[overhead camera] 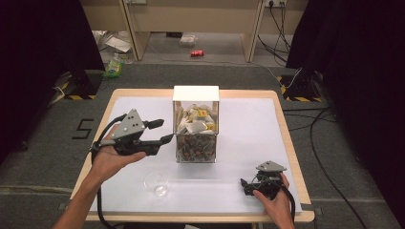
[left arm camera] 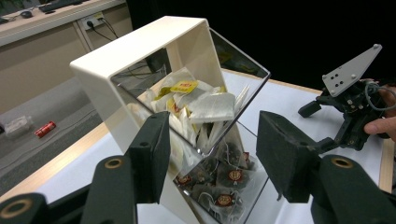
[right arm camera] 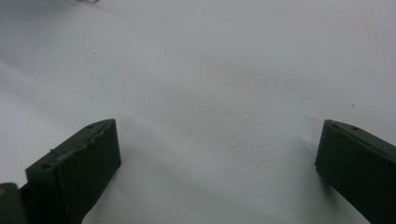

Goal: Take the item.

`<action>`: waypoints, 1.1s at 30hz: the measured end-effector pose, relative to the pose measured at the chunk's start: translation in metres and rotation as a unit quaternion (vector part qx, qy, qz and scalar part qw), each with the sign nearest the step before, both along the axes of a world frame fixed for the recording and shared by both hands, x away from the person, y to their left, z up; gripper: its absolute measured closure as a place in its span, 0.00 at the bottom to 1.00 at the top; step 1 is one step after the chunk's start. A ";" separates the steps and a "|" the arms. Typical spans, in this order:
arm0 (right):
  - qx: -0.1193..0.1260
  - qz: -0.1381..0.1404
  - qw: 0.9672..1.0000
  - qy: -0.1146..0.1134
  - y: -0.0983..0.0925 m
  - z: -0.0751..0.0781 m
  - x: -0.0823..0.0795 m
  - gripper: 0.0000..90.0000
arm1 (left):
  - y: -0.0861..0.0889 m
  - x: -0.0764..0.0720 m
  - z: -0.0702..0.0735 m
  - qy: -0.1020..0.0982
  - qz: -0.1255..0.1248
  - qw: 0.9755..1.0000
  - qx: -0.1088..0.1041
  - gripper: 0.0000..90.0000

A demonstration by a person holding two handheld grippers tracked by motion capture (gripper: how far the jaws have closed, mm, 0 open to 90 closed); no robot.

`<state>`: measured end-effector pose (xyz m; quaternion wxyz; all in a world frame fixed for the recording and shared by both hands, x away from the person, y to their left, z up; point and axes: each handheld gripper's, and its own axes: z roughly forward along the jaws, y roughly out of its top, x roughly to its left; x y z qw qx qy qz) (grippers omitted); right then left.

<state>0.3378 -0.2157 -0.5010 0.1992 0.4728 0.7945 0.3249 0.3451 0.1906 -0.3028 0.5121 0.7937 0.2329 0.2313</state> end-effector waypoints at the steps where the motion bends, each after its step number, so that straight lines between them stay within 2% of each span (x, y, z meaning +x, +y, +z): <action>1: -0.001 0.001 1.000 -0.001 0.000 0.000 0.000 0.01 | -0.004 0.003 0.001 0.001 -0.002 1.000 0.001 0.51; 8: -0.001 0.000 1.000 -0.001 0.000 0.000 0.000 0.01 | -0.017 0.011 0.001 0.005 -0.012 1.000 0.007 0.53; 15: 0.000 0.000 1.000 0.000 0.000 0.000 0.000 0.01 | -0.031 0.026 -0.003 0.023 -0.018 0.999 0.016 0.56; 33: 0.000 0.000 1.000 0.000 0.000 0.000 0.000 0.01 | -0.044 0.043 -0.012 0.039 -0.019 0.998 0.034 0.59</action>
